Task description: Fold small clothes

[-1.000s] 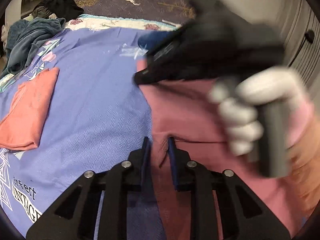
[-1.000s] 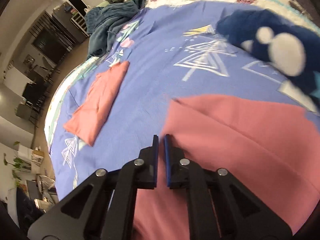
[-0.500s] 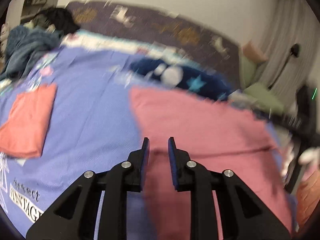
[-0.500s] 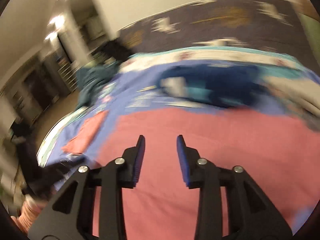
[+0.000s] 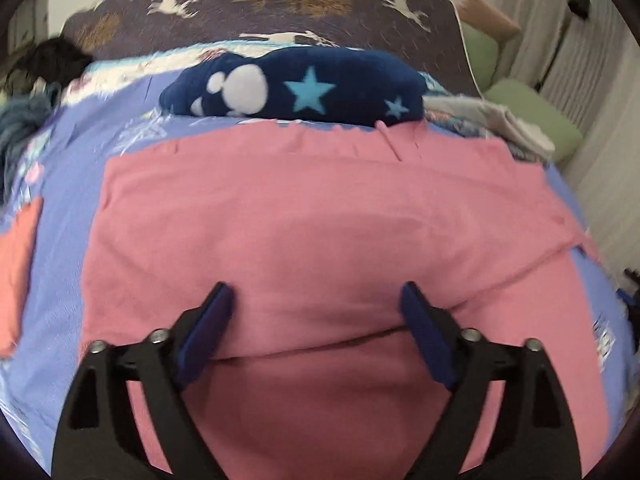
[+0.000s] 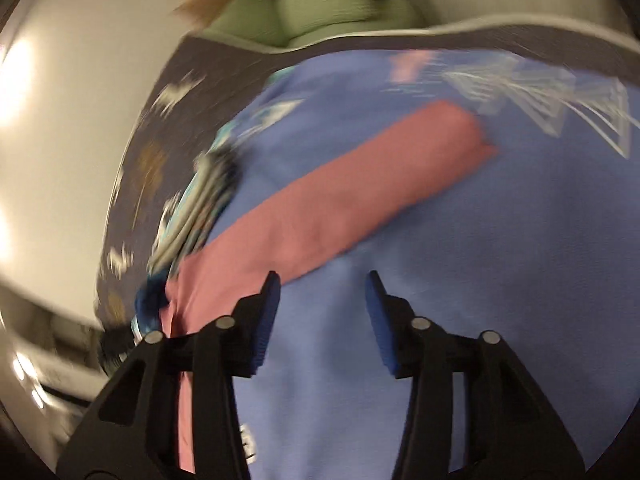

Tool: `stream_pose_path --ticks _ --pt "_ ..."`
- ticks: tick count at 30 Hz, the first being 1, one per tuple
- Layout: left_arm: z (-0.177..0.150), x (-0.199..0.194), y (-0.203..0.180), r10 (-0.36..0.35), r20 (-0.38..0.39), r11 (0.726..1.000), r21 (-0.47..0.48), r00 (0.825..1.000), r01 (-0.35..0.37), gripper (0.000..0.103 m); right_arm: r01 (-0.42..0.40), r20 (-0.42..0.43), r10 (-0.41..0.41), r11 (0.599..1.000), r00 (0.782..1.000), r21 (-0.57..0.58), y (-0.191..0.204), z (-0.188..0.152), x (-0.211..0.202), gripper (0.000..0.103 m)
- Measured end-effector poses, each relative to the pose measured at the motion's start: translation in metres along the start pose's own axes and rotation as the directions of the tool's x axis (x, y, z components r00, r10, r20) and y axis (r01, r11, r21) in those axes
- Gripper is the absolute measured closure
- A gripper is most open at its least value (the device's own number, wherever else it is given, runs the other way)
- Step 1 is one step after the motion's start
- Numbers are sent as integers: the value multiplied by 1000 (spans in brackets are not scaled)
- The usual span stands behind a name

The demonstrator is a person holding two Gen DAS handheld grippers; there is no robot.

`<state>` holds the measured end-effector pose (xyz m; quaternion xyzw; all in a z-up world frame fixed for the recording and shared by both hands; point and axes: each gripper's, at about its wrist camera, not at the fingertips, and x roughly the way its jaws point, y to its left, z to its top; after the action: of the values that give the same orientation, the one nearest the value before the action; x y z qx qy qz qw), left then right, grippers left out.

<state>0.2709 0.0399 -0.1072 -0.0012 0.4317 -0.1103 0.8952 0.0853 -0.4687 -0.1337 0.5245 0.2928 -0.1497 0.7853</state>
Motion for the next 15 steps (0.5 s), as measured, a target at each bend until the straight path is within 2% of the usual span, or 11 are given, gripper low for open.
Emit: stream_pose_path --ticks 3,5,7,9,12,13,15 --pt "-1 4 -6 45 -8 998 37 999 -45 12 -10 -14 12 993 1000 116 -24 15 14 53" --pt "-3 3 -3 35 -6 999 29 999 -35 12 -28 -4 29 988 1000 149 -28 19 26 51" --pt "-4 3 0 21 -3 1000 18 1000 -21 11 -43 32 38 986 999 161 -25 27 37 45" --pt "-3 3 -2 24 -3 1000 20 1000 -24 11 -17 50 10 990 999 141 -17 31 50 39" --pt "-4 3 -5 37 -2 999 32 999 -37 11 35 101 -51 987 994 158 -12 42 61 41" --pt "-4 3 -4 35 -1 999 31 999 -35 10 53 120 -73 986 990 161 -16 45 56 47" --pt "-4 3 -2 24 1 999 23 1000 -24 10 58 131 -79 986 988 154 -16 47 57 91"
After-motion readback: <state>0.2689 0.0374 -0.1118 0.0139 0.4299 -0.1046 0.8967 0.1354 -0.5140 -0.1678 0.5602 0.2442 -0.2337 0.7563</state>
